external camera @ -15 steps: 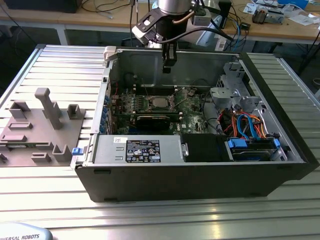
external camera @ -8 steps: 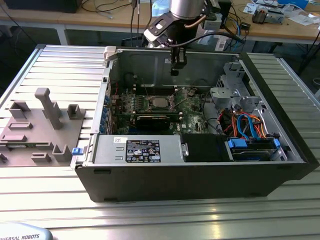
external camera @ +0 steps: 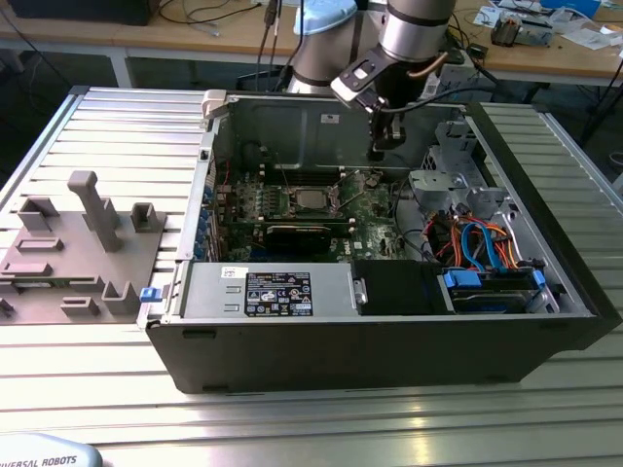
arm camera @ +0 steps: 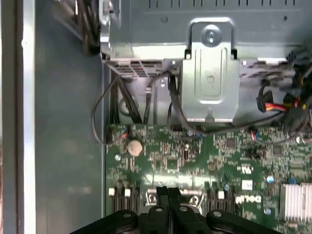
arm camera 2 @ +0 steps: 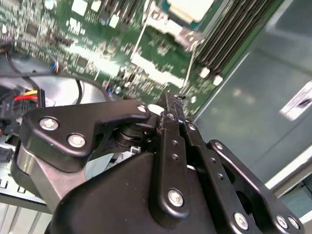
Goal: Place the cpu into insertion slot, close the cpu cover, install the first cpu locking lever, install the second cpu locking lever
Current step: 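Close the cpu cover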
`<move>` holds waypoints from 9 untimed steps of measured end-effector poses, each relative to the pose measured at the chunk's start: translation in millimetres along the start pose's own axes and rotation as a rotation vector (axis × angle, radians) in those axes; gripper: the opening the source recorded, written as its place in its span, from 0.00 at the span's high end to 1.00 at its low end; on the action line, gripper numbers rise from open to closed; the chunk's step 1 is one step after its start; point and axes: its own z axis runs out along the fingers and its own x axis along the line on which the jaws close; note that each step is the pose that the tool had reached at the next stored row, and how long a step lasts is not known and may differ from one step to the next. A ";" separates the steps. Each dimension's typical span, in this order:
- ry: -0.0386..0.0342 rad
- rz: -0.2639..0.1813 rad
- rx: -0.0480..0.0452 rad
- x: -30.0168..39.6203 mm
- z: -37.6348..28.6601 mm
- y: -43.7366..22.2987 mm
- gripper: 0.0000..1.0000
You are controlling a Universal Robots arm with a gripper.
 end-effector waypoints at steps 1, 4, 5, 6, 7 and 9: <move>0.0000 0.000 0.0004 -0.3 2.8 7.7 0.89; 0.0000 0.000 0.0009 -0.7 8.2 15.1 0.89; 0.0000 -0.001 0.0013 -0.9 9.9 15.5 0.89; 0.0000 -0.002 0.0020 -1.2 12.0 15.6 0.89; -0.0001 -0.002 0.0026 -1.6 13.5 15.6 0.89; -0.0002 -0.006 0.0035 -2.8 17.2 15.8 0.89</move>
